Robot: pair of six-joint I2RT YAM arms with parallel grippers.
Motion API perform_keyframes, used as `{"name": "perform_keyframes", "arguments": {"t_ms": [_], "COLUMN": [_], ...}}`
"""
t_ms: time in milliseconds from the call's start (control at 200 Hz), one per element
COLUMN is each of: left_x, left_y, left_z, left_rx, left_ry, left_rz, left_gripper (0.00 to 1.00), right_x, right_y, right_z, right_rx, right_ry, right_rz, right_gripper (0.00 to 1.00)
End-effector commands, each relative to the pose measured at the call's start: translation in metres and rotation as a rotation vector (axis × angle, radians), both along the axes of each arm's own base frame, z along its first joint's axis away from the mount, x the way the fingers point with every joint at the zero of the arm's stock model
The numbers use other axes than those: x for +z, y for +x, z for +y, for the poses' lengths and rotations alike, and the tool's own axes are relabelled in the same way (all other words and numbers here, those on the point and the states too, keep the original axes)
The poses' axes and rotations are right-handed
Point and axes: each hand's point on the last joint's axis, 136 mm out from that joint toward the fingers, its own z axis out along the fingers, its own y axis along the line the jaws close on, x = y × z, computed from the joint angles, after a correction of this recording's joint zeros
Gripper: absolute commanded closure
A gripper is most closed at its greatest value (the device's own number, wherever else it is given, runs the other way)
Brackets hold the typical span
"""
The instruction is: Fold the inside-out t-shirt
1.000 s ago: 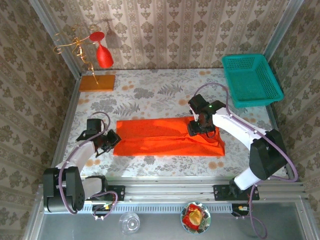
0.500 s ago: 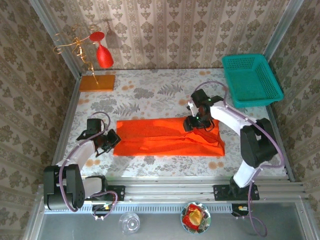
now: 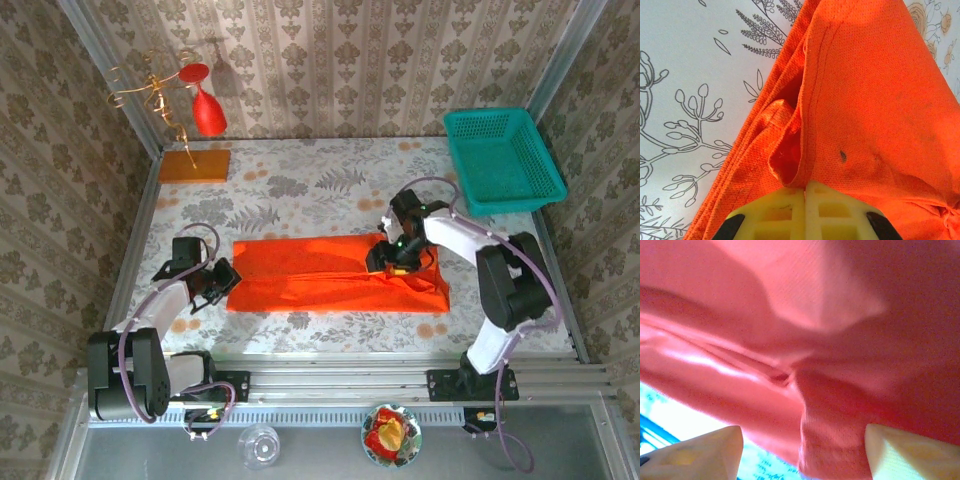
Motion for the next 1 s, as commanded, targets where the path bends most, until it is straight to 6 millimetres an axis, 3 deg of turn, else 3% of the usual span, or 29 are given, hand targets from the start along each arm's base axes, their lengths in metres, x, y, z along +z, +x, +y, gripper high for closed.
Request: {"name": "perform_keyframes", "arguments": {"t_ms": [0, 175, 300, 410, 580, 705, 830, 995], "left_x": [-0.005, -0.007, -0.007, -0.006, -0.004, -0.004, -0.004, -0.005], "left_y": [-0.003, -0.003, -0.001, -0.001, -0.002, -0.004, -0.005, -0.006], "left_z": [0.001, 0.002, 0.002, 0.002, 0.003, 0.004, 0.005, 0.006], "left_rx": [-0.015, -0.018, -0.021, -0.017, -0.013, -0.010, -0.008, -0.005], "left_ry": [-0.001, 0.001, 0.000, -0.001, 0.004, 0.007, 0.006, 0.012], "left_rz": [0.005, 0.013, 0.013, 0.012, 0.008, 0.011, 0.012, 0.014], "left_gripper": [0.97, 0.97, 0.97, 0.97, 0.96, 0.96, 0.96, 0.96], "right_x": [0.009, 0.020, 0.027, 0.028, 0.011, 0.001, -0.004, -0.018], "right_y": [-0.031, -0.049, -0.026, -0.001, 0.013, 0.001, -0.024, -0.046], "right_z": [0.006, 0.010, -0.019, -0.037, -0.038, -0.024, -0.016, -0.030], "right_rx": [-0.032, -0.033, -0.105, -0.200, -0.236, -0.227, -0.215, -0.265], "right_ry": [0.028, 0.063, -0.059, -0.047, 0.012, 0.093, 0.130, 0.063], "right_rz": [0.054, 0.053, -0.056, -0.089, -0.044, 0.019, 0.063, 0.109], "right_gripper": [0.34, 0.35, 0.34, 0.34, 0.30, 0.31, 0.32, 0.33]}}
